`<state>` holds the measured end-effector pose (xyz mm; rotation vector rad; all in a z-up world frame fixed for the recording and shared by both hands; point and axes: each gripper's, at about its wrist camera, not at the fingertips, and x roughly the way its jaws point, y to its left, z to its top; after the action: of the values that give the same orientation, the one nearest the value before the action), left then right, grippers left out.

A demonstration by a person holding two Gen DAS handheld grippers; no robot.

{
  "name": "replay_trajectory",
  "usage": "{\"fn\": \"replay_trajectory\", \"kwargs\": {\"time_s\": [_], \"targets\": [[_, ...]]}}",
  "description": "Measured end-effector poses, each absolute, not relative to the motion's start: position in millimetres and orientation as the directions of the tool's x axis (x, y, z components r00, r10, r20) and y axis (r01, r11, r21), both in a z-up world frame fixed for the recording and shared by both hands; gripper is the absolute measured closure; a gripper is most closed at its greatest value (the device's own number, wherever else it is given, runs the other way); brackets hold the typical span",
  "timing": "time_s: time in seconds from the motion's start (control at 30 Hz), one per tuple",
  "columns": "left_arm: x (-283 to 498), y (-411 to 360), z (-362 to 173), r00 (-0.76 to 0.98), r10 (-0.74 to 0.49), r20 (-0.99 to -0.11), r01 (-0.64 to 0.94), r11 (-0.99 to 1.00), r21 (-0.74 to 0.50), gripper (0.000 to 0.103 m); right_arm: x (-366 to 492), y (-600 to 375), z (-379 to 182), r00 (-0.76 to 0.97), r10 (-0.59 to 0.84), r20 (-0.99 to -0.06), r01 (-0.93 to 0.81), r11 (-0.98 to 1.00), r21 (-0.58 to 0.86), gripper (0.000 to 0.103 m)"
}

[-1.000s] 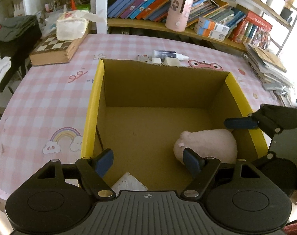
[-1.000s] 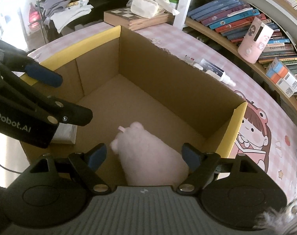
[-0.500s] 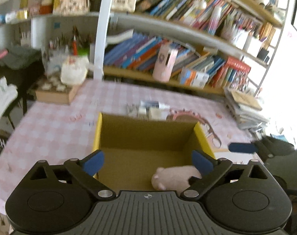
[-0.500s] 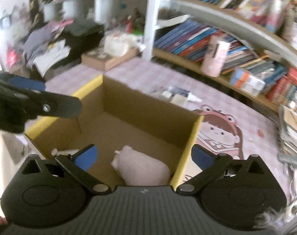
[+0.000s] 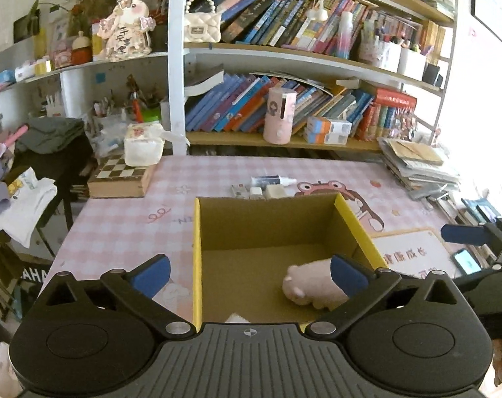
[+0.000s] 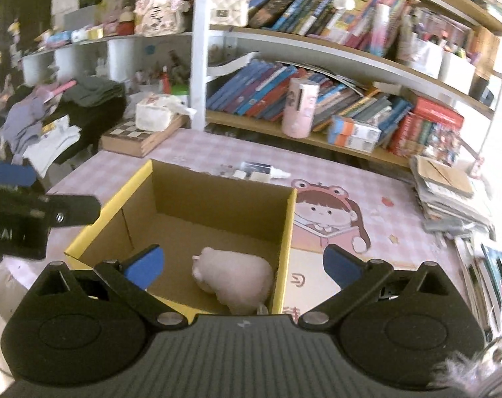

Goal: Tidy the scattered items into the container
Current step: 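Withdraw both tools from the box and move toward the remaining items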

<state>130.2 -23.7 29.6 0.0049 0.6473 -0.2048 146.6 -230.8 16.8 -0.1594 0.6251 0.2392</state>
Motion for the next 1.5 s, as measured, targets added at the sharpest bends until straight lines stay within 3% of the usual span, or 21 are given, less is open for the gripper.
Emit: {"fn": "replay_trajectory", "kwargs": {"time_s": [0.7, 1.5], "targets": [[127.1, 6.2, 43.3, 0.784, -0.223, -0.579, 0.209, 0.974, -0.092, 0.0, 130.5, -215.7, 34.2, 0.81, 0.105, -0.577, -0.165, 0.985, -0.051, 0.0], [243.5, -26.3, 59.1, 0.76, -0.172, -0.626, 0.146, 0.985, -0.093, 0.0, 265.6, -238.2, 52.4, 0.789, 0.188, -0.585, -0.245, 0.969, -0.018, 0.0]]}}
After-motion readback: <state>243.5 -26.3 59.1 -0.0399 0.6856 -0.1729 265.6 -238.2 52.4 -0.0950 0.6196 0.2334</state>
